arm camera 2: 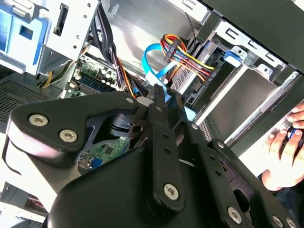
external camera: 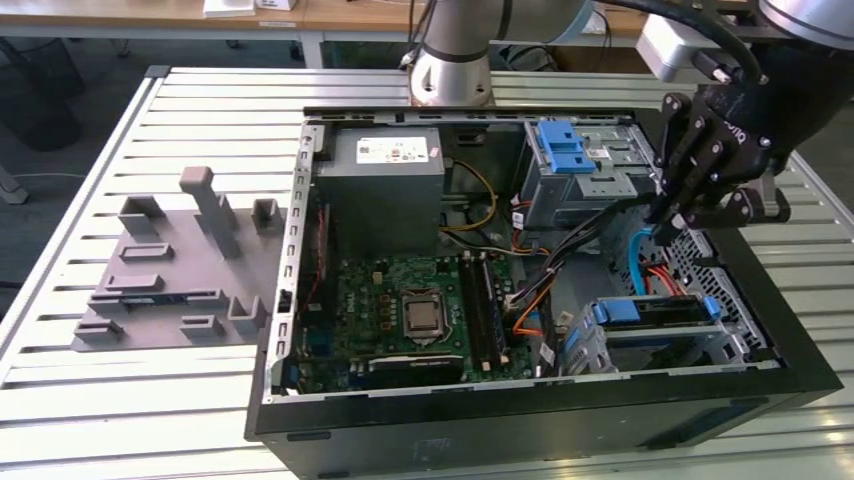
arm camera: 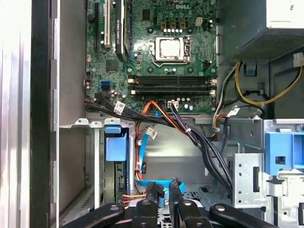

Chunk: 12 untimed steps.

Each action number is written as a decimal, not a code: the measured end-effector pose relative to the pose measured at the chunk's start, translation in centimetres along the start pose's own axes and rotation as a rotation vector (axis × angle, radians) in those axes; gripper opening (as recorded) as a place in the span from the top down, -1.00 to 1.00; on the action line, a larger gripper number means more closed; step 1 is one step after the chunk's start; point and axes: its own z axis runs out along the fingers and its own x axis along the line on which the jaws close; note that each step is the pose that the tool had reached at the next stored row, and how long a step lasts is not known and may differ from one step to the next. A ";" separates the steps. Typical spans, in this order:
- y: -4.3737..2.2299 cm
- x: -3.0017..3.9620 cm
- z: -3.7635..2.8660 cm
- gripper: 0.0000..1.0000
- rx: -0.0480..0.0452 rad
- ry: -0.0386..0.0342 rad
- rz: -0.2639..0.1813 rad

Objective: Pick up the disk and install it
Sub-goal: 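Insert the second disk wire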

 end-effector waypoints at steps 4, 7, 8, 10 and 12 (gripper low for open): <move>-0.01 -0.04 0.41 0.51 0.0002 0.0213 0.001; -0.02 -0.08 0.65 0.51 0.0004 0.0433 0.001; -0.02 -0.10 0.73 0.51 0.0005 0.0504 0.001; -0.03 -0.13 0.92 0.66 0.0006 0.0620 0.002; -0.03 -0.13 1.03 0.79 0.0006 0.0643 0.002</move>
